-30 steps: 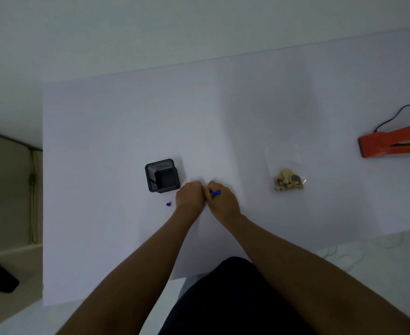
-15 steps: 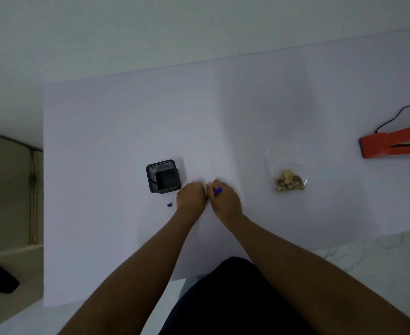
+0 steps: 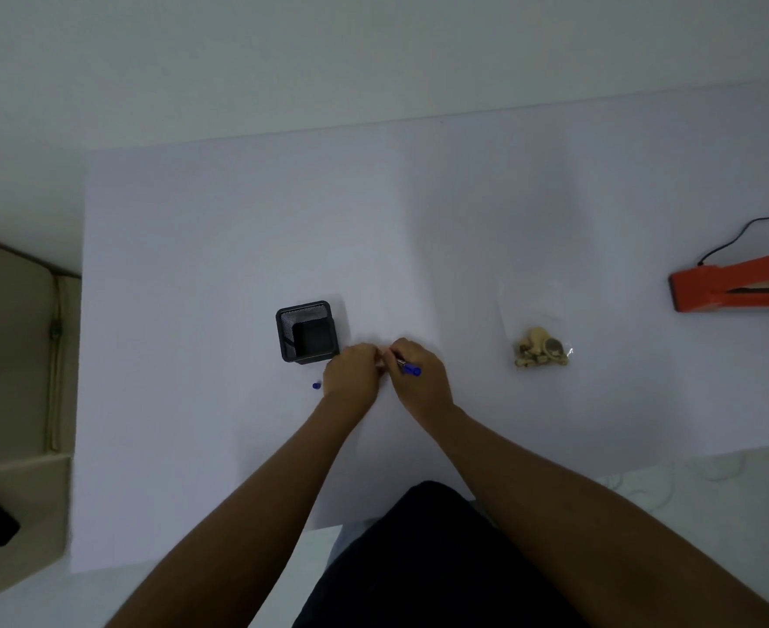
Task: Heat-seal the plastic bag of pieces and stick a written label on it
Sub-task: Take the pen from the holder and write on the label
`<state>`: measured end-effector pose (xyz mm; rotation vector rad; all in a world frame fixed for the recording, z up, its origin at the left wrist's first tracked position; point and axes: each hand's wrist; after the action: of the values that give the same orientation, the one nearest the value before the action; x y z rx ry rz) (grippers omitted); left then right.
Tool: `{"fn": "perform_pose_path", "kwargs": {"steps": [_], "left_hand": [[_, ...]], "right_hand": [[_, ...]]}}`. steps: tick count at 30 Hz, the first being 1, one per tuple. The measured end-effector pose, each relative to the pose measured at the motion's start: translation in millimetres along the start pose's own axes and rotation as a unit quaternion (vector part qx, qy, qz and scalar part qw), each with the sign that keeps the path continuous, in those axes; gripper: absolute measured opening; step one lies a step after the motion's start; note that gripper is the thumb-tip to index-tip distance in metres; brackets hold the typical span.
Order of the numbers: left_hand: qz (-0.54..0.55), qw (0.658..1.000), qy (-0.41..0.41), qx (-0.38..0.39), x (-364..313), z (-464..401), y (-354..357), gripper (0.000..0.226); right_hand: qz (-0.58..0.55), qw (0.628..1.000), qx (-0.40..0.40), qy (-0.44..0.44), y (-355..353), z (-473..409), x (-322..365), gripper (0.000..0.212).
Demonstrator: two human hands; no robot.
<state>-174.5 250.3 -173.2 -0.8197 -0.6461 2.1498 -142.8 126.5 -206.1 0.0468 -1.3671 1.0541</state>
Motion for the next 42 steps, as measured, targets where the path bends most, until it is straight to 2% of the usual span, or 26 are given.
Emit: {"fn": "perform_pose_path", "kwargs": {"steps": [3,5,8,10,15,17,20,22,25,30,35,38,40,42], "left_hand": [[0.024,0.999,-0.004,-0.047,18,23,0,0.021],[0.029,0.996,-0.042,-0.071,35,42,2,0.03],[0.052,0.992,-0.097,-0.061,56,57,4,0.038],[0.063,0.991,-0.106,-0.059,67,58,6,0.04],[0.058,0.994,-0.081,-0.052,82,50,7,0.02],[0.06,0.993,-0.075,-0.067,81,54,4,0.021],[0.082,0.99,-0.086,-0.077,78,61,5,0.02],[0.12,0.986,-0.092,-0.067,79,61,9,0.033],[0.14,0.985,-0.059,-0.088,77,55,17,0.043],[0.069,0.989,0.002,-0.134,69,40,27,0.036],[0.015,0.993,-0.005,-0.118,69,29,28,0.011],[0.014,0.995,-0.024,-0.097,67,28,27,0.01],[0.073,0.995,-0.031,-0.061,61,31,23,0.016],[0.188,0.982,-0.023,-0.009,50,42,11,0.019]], "right_hand": [[-0.01,1.0,0.005,-0.012,-2,2,2,0.029],[-0.033,0.999,0.008,-0.018,-2,5,2,0.032],[-0.038,0.999,0.016,-0.028,-1,8,4,0.03],[-0.027,0.998,0.021,-0.047,-1,11,8,0.026],[-0.035,0.996,0.056,-0.062,-3,14,28,0.019],[-0.057,0.994,0.073,-0.049,-4,13,39,0.024],[-0.093,0.994,0.059,-0.024,-8,12,53,0.047],[-0.114,0.993,0.04,-0.014,-11,12,57,0.056],[-0.106,0.994,0.032,-0.006,-11,13,57,0.054],[-0.106,0.994,0.034,0.014,-7,18,52,0.058],[-0.104,0.994,0.032,0.015,-8,20,56,0.053],[-0.117,0.992,0.038,0.013,-12,21,62,0.045],[-0.145,0.988,0.042,0.017,-18,23,70,0.038],[-0.18,0.982,0.041,0.026,-25,25,80,0.037]]}}
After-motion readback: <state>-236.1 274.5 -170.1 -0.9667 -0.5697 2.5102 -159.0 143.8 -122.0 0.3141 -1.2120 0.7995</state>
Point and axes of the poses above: each hand's wrist, its own z-axis away from the middle knuckle, its own y-axis out of the palm, x = y × z, and after that the axes turned 14 degrees about x, right-handed
